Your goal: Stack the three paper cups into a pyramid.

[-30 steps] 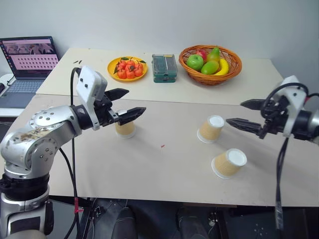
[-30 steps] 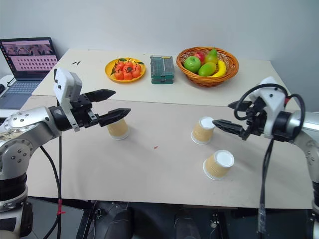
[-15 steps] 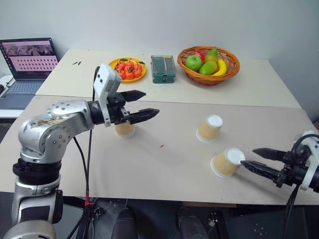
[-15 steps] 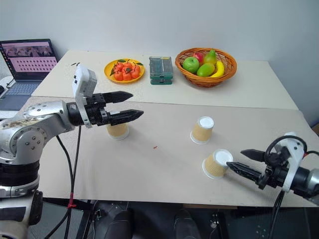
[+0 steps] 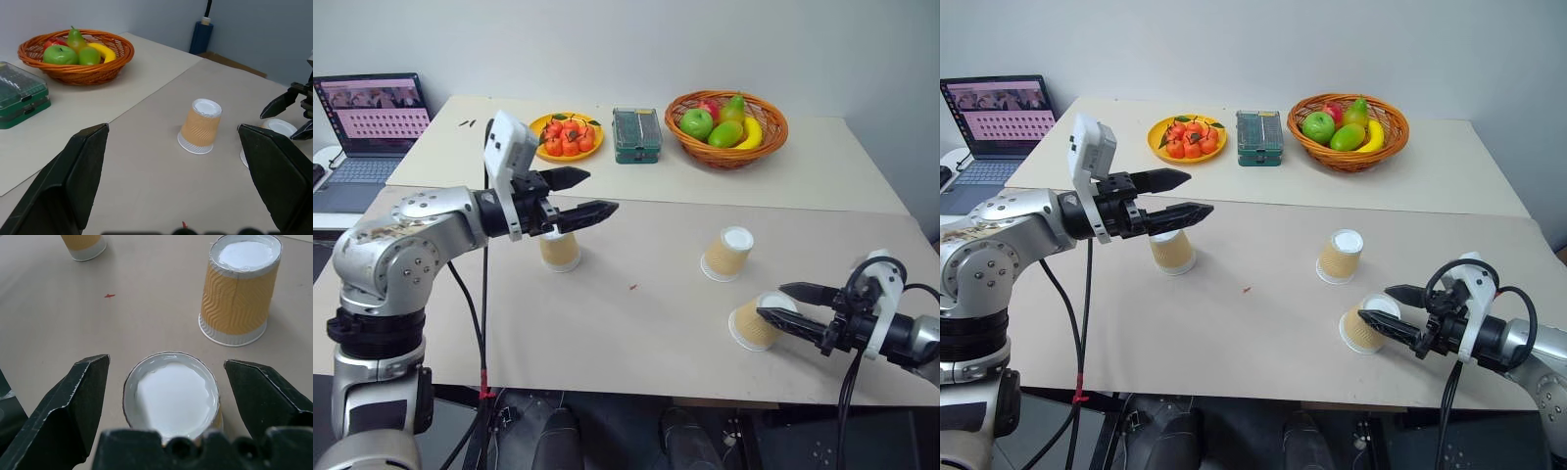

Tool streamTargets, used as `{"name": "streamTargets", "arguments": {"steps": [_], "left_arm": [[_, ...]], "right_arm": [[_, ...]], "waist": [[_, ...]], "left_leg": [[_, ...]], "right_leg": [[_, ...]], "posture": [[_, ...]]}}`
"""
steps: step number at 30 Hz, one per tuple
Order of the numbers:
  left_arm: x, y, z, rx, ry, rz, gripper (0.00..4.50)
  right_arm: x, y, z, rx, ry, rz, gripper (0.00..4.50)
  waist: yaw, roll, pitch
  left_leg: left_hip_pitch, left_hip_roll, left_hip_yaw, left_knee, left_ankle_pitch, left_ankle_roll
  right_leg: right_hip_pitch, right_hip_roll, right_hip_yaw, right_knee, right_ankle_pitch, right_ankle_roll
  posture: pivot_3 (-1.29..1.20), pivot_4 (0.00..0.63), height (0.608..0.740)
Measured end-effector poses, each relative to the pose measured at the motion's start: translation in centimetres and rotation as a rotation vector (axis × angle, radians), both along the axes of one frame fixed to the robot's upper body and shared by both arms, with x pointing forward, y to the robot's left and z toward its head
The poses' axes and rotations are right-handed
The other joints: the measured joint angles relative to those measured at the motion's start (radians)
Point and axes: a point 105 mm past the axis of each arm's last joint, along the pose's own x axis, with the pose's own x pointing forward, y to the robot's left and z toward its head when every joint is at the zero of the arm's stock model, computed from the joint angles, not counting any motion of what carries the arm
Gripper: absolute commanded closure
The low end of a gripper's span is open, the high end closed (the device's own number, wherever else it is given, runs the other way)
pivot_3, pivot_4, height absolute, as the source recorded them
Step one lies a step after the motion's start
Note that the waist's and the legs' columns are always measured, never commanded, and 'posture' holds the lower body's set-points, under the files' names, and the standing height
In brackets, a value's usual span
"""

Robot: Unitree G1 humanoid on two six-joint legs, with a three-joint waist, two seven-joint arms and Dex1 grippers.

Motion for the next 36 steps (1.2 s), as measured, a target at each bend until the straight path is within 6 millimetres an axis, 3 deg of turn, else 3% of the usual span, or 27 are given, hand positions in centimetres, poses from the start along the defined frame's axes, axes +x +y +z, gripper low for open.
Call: {"name": "streamTargets", "arguments": {"steps": [11, 21, 27, 33, 36], "left_arm": [[0.0, 0.1, 0.2, -0.002, -0.004, 0.008, 0.00], [-0.1, -0.1, 1.1, 0.007, -0.035, -0.006, 0.00], [-0.1, -0.1, 1.1, 0.010, -0.034, -0.008, 0.00], [0.0, -0.1, 1.0, 0.014, -0.036, -0.002, 0.00], [0.0, -0.1, 1.0, 0.015, -0.036, -0.001, 0.00]], "right_arm": [[0.2, 0.4, -0.1, -0.007, -0.005, -0.005, 0.10], [0.0, 1.0, -1.8, -0.033, 0.031, 0.006, 0.10], [0.2, 0.7, -2.1, -0.047, 0.027, -0.003, 1.74], [0.3, 0.7, -2.0, -0.060, 0.015, 0.000, 1.80], [0.9, 1.3, -0.7, -0.051, -0.018, 0.017, 1.80]], "waist": [[0.001, 0.000, 0.000], [0.000, 0.000, 0.000], [0.001, 0.000, 0.000], [0.000, 0.000, 0.000], [-0.003, 0.000, 0.000]], "left_leg": [[0.000, 0.000, 0.000, 0.000, 0.000, 0.000], [0.000, 0.000, 0.000, 0.000, 0.000, 0.000], [0.000, 0.000, 0.000, 0.000, 0.000, 0.000], [0.000, 0.000, 0.000, 0.000, 0.000, 0.000], [0.000, 0.000, 0.000, 0.000, 0.000, 0.000]], "right_leg": [[0.000, 0.000, 0.000, 0.000, 0.000, 0.000], [0.000, 0.000, 0.000, 0.000, 0.000, 0.000], [0.000, 0.000, 0.000, 0.000, 0.000, 0.000], [0.000, 0.000, 0.000, 0.000, 0.000, 0.000], [0.000, 0.000, 0.000, 0.000, 0.000, 0.000]], "posture": [[0.00, 0.150, 0.740], [0.00, 0.150, 0.740], [0.00, 0.150, 0.740], [0.00, 0.150, 0.740], [0.00, 0.150, 0.740]]}}
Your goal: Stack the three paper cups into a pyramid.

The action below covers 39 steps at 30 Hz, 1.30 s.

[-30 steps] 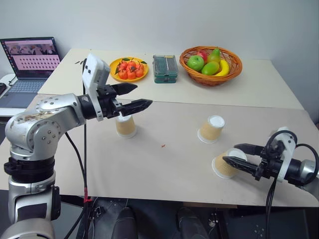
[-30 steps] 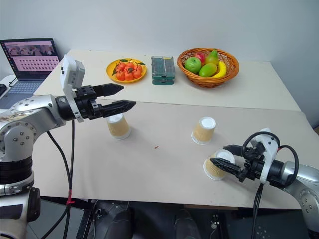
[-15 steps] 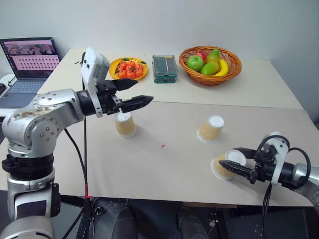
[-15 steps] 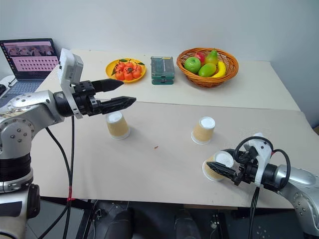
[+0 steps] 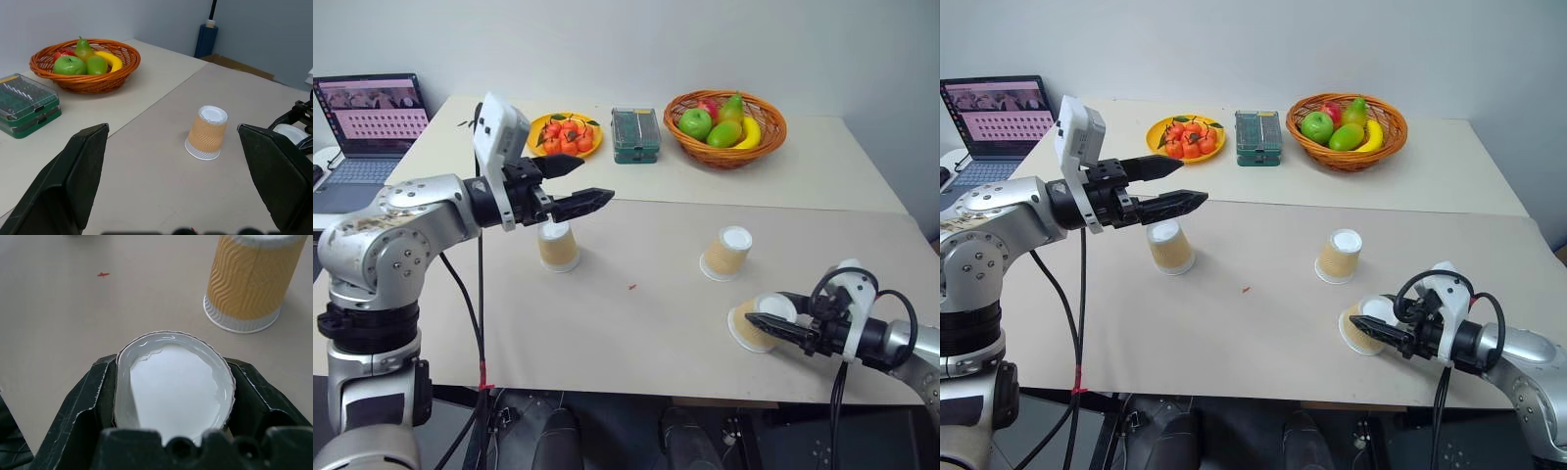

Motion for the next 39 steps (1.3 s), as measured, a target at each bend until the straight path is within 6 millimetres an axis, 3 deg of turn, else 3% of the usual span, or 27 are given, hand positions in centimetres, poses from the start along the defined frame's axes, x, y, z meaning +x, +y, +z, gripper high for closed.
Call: {"name": "streamTargets", "arguments": {"steps": [3, 7, 9, 11, 13, 15, 20, 24, 26, 32, 39], "left_arm": [[0.0, 0.1, 0.0, 0.002, -0.001, 0.001, 0.00], [-0.3, 0.2, -0.2, 0.004, 0.008, -0.002, 0.00], [-0.4, 0.2, -0.4, 0.008, 0.017, -0.004, 0.00], [-0.9, 0.6, -0.7, -0.005, 0.045, -0.010, 0.00], [-1.5, 0.3, -0.6, -0.014, 0.051, -0.041, 0.00], [-1.8, 0.4, -0.4, -0.005, 0.040, -0.035, 0.00], [-2.7, 1.1, -0.9, 0.030, 0.035, -0.010, 0.00], [-5.2, 2.1, -4.7, 0.123, 0.142, -0.016, 0.00], [-5.9, 2.1, -5.4, 0.133, 0.163, -0.029, 0.00], [-6.7, 2.9, -6.0, 0.155, 0.143, 0.026, 0.00], [-6.7, 2.8, -6.0, 0.150, 0.119, 0.054, 0.00]], "right_arm": [[0.1, 1.8, 2.8, 0.009, -0.035, 0.083, 1.80], [0.2, 5.0, 8.9, -0.027, -0.179, 0.218, 1.80], [0.3, 6.4, 10.1, -0.031, -0.207, 0.254, 1.80], [1.2, 8.7, 10.0, -0.002, -0.189, 0.272, 1.80], [1.8, 11.3, 8.7, 0.006, -0.127, 0.307, 1.80], [2.2, 12.4, 7.9, -0.002, -0.088, 0.315, 1.80], [3.3, 13.1, 6.2, -0.060, -0.041, 0.301, 1.80], [5.0, 14.3, 4.2, -0.080, -0.016, 0.324, 1.80], [5.7, 14.3, 3.1, -0.098, 0.006, 0.323, 1.80], [7.4, 15.9, 3.5, -0.109, -0.059, 0.389, 1.80], [7.9, 18.0, 3.0, -0.115, -0.077, 0.470, 1.80]], "waist": [[-0.001, 0.000, 0.000], [-0.001, 0.000, 0.000], [0.000, -0.001, 0.000], [-0.003, -0.002, 0.000], [-0.004, -0.002, 0.000], [0.005, -0.002, 0.000], [0.008, -0.002, 0.000], [-0.019, -0.002, 0.000], [-0.018, -0.002, 0.001], [-0.021, -0.002, 0.001], [-0.020, -0.002, 0.001]], "left_leg": [[0.000, 0.000, 0.000, 0.000, 0.000, 0.000], [0.000, 0.000, 0.000, -0.001, 0.000, 0.000], [0.000, 0.000, -0.001, -0.001, 0.000, 0.000], [-0.001, 0.000, -0.001, -0.001, 0.000, 0.000], [-0.003, 0.000, -0.001, -0.001, 0.000, 0.000], [-0.004, 0.000, -0.001, -0.001, 0.000, 0.000], [-0.005, 0.000, -0.001, -0.002, 0.000, 0.000], [-0.003, 0.000, -0.001, -0.002, 0.000, 0.000], [-0.003, 0.000, -0.001, -0.001, 0.000, 0.000], [-0.003, 0.000, -0.001, -0.002, 0.000, 0.001], [-0.003, 0.000, -0.001, -0.002, 0.000, 0.000]], "right_leg": [[0.000, 0.000, 0.000, 0.001, 0.000, 0.000], [-0.001, 0.000, 0.000, 0.000, 0.000, 0.000], [-0.001, 0.000, 0.000, 0.000, 0.000, -0.001], [-0.001, 0.000, 0.000, 0.000, 0.000, -0.001], [-0.003, 0.000, 0.000, 0.001, 0.001, -0.001], [-0.004, 0.000, -0.001, 0.001, 0.005, 0.000], [-0.004, 0.000, -0.001, 0.000, 0.005, -0.001], [-0.004, 0.000, 0.000, 0.001, 0.004, -0.003], [-0.004, 0.000, -0.001, 0.002, 0.002, -0.005], [-0.004, 0.000, 0.000, 0.001, 0.001, -0.003], [-0.004, 0.000, -0.001, 0.001, 0.001, -0.003]], "posture": [[0.00, 0.150, 0.740], [0.00, 0.150, 0.740], [0.00, 0.150, 0.740], [0.00, 0.150, 0.740], [0.00, 0.150, 0.740], [0.00, 0.150, 0.740], [0.00, 0.150, 0.740], [0.00, 0.150, 0.740], [0.00, 0.150, 0.740], [0.00, 0.150, 0.740], [0.00, 0.150, 0.740]]}}
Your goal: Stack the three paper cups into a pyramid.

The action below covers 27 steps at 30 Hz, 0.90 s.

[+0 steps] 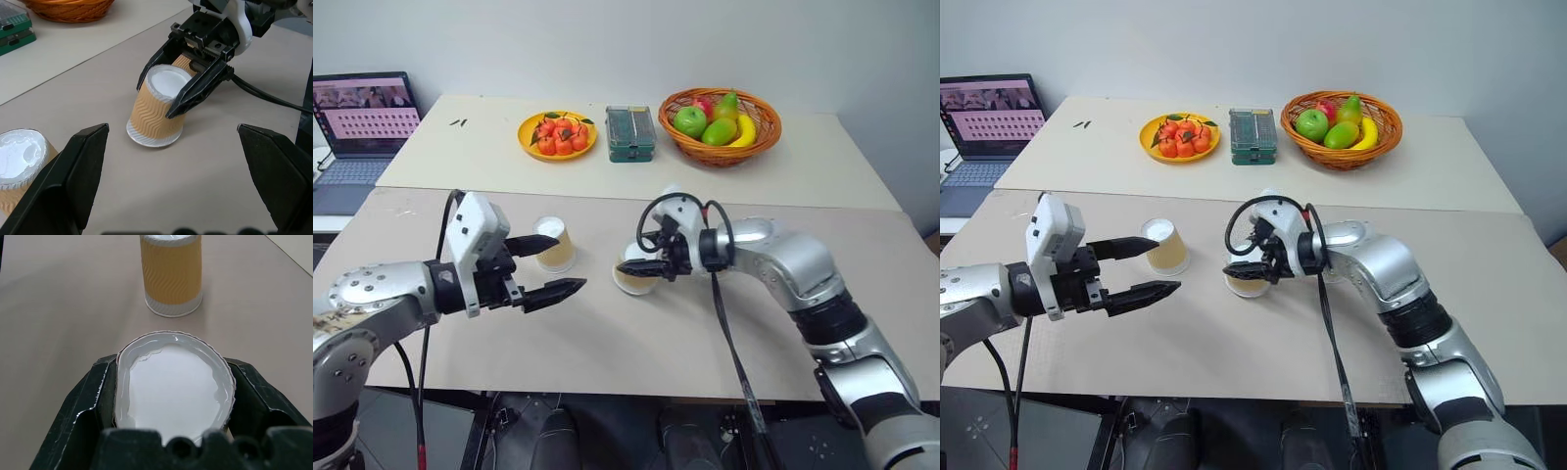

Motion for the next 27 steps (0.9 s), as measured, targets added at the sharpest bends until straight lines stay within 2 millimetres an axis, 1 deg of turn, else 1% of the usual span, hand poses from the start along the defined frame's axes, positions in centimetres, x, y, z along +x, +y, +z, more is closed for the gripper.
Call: {"name": "streamTargets", "arguments": {"steps": [5, 8, 10, 11, 12, 13, 16, 19, 22, 24, 27], "left_arm": [[0.1, 0.0, 0.1, -0.005, -0.011, 0.010, 0.00], [0.1, 0.0, 0.1, -0.012, -0.021, 0.011, 0.00], [0.1, -0.1, 0.2, -0.018, -0.030, 0.012, 0.00], [0.2, -0.2, 0.3, -0.018, -0.034, 0.007, 0.00], [0.3, -0.4, 0.5, -0.020, -0.040, 0.001, 0.00], [0.4, -0.5, 0.7, -0.024, -0.050, -0.002, 0.00], [0.8, -0.6, 1.1, -0.038, -0.067, -0.006, 0.00], [0.9, -0.7, 1.0, -0.046, -0.064, -0.008, 0.00], [1.0, -0.8, 0.9, -0.050, -0.064, -0.010, 0.00], [1.0, -0.8, 0.9, -0.054, -0.068, -0.011, 0.00], [1.2, -0.7, 0.6, -0.047, -0.060, -0.009, 0.00]], "right_arm": [[0.0, 0.2, -0.1, -0.010, -0.007, 0.019, 1.80], [-0.5, 0.4, -0.6, -0.010, 0.005, 0.037, 1.80], [-1.0, 0.8, -1.2, -0.007, 0.023, 0.052, 0.82], [-1.0, 0.8, -1.5, -0.013, 0.027, 0.053, 0.69], [-1.1, 0.9, -1.6, -0.018, 0.029, 0.053, 0.31], [-1.1, 0.9, -1.7, -0.022, 0.029, 0.054, 0.03], [-1.0, 0.8, -1.8, -0.030, 0.024, 0.049, 0.03], [-0.9, 0.7, -1.8, -0.033, 0.020, 0.045, 0.03], [-0.7, 0.5, -1.3, -0.019, 0.012, 0.036, 0.03], [-0.6, 0.2, -0.2, 0.009, 0.027, 0.031, 0.03], [-0.4, -0.3, 2.7, 0.082, 0.025, 0.029, 0.03]], "waist": [[0.000, 0.000, 0.000], [0.000, 0.000, 0.000], [0.000, 0.000, 0.000], [0.000, 0.000, 0.000], [0.001, 0.000, 0.000], [0.001, 0.000, 0.000], [0.001, 0.000, 0.000], [0.000, 0.000, 0.000], [-0.001, 0.000, 0.000], [-0.001, 0.000, 0.000], [0.000, 0.000, 0.000]], "left_leg": [[0.000, 0.000, 0.000, 0.000, 0.000, 0.000], [0.000, 0.000, 0.000, 0.000, 0.000, 0.000], [0.000, 0.000, 0.000, 0.000, 0.000, 0.000], [0.000, 0.000, 0.000, 0.000, 0.000, 0.000], [0.000, 0.000, 0.000, 0.000, 0.000, 0.000], [0.000, 0.000, 0.000, 0.000, 0.000, 0.000], [0.000, 0.000, 0.000, 0.000, 0.000, 0.000], [0.000, 0.000, 0.000, -0.001, 0.000, 0.000], [0.000, 0.000, 0.000, 0.000, 0.000, 0.000], [0.000, 0.000, 0.000, 0.000, 0.000, 0.000], [0.000, 0.000, 0.000, -0.001, 0.000, 0.000]], "right_leg": [[0.000, 0.000, 0.000, 0.000, 0.000, 0.000], [0.000, 0.000, 0.000, 0.000, 0.000, 0.000], [0.000, 0.000, 0.000, 0.000, 0.000, 0.000], [0.000, 0.000, 0.000, 0.000, 0.000, 0.000], [0.000, 0.000, 0.000, 0.000, 0.000, 0.000], [0.000, 0.000, 0.000, 0.000, 0.000, 0.000], [0.000, 0.000, 0.000, 0.000, 0.000, 0.000], [0.000, 0.000, 0.000, 0.000, 0.000, 0.000], [0.000, 0.000, 0.000, 0.000, 0.000, 0.000], [0.000, 0.000, 0.000, 0.000, 0.000, 0.000], [0.000, 0.000, 0.000, 0.000, 0.000, 0.000]], "posture": [[0.00, 0.150, 0.740], [0.00, 0.150, 0.740], [0.00, 0.150, 0.740], [0.00, 0.150, 0.740], [0.00, 0.150, 0.740], [0.00, 0.150, 0.740], [0.00, 0.150, 0.740], [0.00, 0.150, 0.740], [0.00, 0.150, 0.740], [0.00, 0.150, 0.740], [0.00, 0.150, 0.740]]}}
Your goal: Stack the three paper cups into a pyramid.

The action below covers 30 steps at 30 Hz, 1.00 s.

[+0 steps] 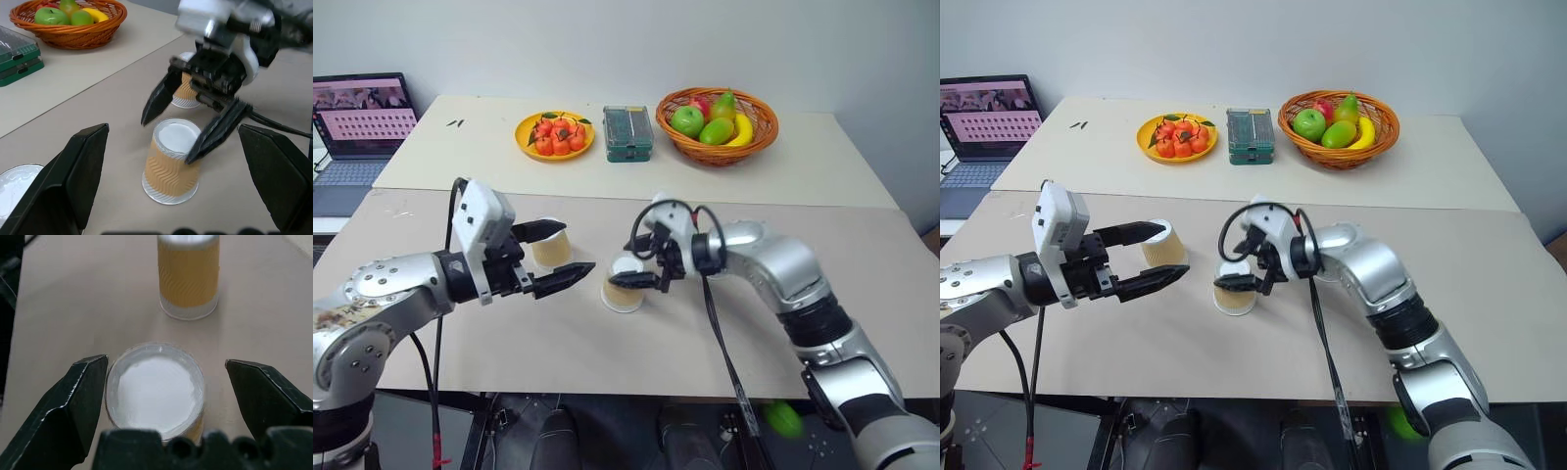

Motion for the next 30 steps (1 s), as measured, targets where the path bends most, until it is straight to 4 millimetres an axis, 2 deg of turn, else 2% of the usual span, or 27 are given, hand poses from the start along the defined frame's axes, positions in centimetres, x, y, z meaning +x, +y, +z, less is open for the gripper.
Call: {"name": "streamTargets", "arguments": {"steps": [2, 4, 8, 11, 15, 17, 21, 26, 30], "left_arm": [[0.1, 0.1, -0.2, -0.004, 0.007, -0.001, 0.00], [0.1, 0.0, -0.3, -0.004, 0.005, -0.009, 0.00], [0.2, 0.1, -0.6, -0.007, 0.015, -0.014, 0.00], [0.3, 0.1, -0.6, -0.010, 0.014, -0.020, 0.00], [0.5, 0.1, -0.8, -0.005, 0.020, -0.024, 0.00], [0.6, -0.2, -0.7, -0.005, 0.015, -0.045, 0.00], [1.0, -0.3, -0.5, -0.005, 0.013, -0.055, 0.00], [1.1, -0.8, -0.3, -0.003, 0.009, -0.082, 0.00], [1.4, -0.6, -0.2, -0.007, 0.010, -0.076, 0.00]], "right_arm": [[-0.1, -0.4, 2.3, 0.074, 0.006, 0.001, 0.03], [-0.1, -0.8, 3.7, 0.115, 0.016, -0.012, 0.03], [0.3, -3.1, 5.3, 0.136, 0.010, -0.090, 0.03], [1.0, -6.3, 6.3, 0.092, -0.050, -0.201, 0.03], [2.4, -11.9, 7.0, 0.026, -0.122, -0.398, 0.03], [2.5, -16.0, 6.3, -0.031, -0.139, -0.517, 0.03], [2.1, -19.8, 3.6, -0.091, -0.102, -0.605, 0.03], [1.3, -20.5, 0.5, -0.084, -0.063, -0.586, 0.03], [0.4, -19.1, -2.4, -0.044, -0.044, -0.493, 0.03]], "waist": [[0.000, 0.000, 0.000], [0.000, 0.000, 0.000], [0.005, 0.000, 0.000], [0.009, 0.000, 0.000], [0.010, 0.000, 0.000], [0.013, 0.000, 0.000], [0.009, 0.000, 0.000], [-0.005, 0.000, 0.000], [-0.004, 0.000, 0.000]], "left_leg": [[0.000, 0.000, 0.000, 0.000, 0.000, 0.000], [0.000, 0.000, 0.000, 0.000, 0.000, 0.000], [0.000, 0.000, 0.000, 0.000, 0.000, 0.000], [-0.001, 0.000, 0.000, 0.000, 0.000, 0.000], [-0.001, 0.000, 0.000, 0.000, 0.000, 0.000], [-0.001, 0.000, 0.000, 0.000, 0.000, 0.000], [0.000, 0.000, 0.000, 0.000, 0.000, 0.000], [0.000, 0.000, 0.000, 0.000, 0.000, 0.000], [0.000, 0.000, 0.000, 0.001, 0.000, 0.000]], "right_leg": [[0.000, 0.000, 0.000, 0.000, 0.000, 0.000], [0.000, 0.000, 0.000, 0.000, 0.000, -0.001], [0.000, 0.000, 0.000, 0.000, 0.000, -0.001], [0.000, 0.000, 0.000, -0.002, -0.001, 0.000], [0.000, 0.000, 0.000, -0.003, -0.001, 0.001], [0.000, 0.000, 0.000, -0.004, -0.002, 0.001], [0.000, 0.000, 0.000, -0.003, -0.001, 0.001], [0.001, 0.000, 0.000, -0.002, -0.001, 0.001], [0.001, 0.000, 0.000, -0.002, 0.000, 0.003]], "posture": [[0.00, 0.150, 0.740], [0.00, 0.150, 0.740], [0.00, 0.150, 0.740], [0.00, 0.150, 0.740], [0.00, 0.150, 0.740], [0.00, 0.150, 0.740], [0.00, 0.150, 0.740], [0.00, 0.150, 0.740], [0.00, 0.150, 0.740]]}}
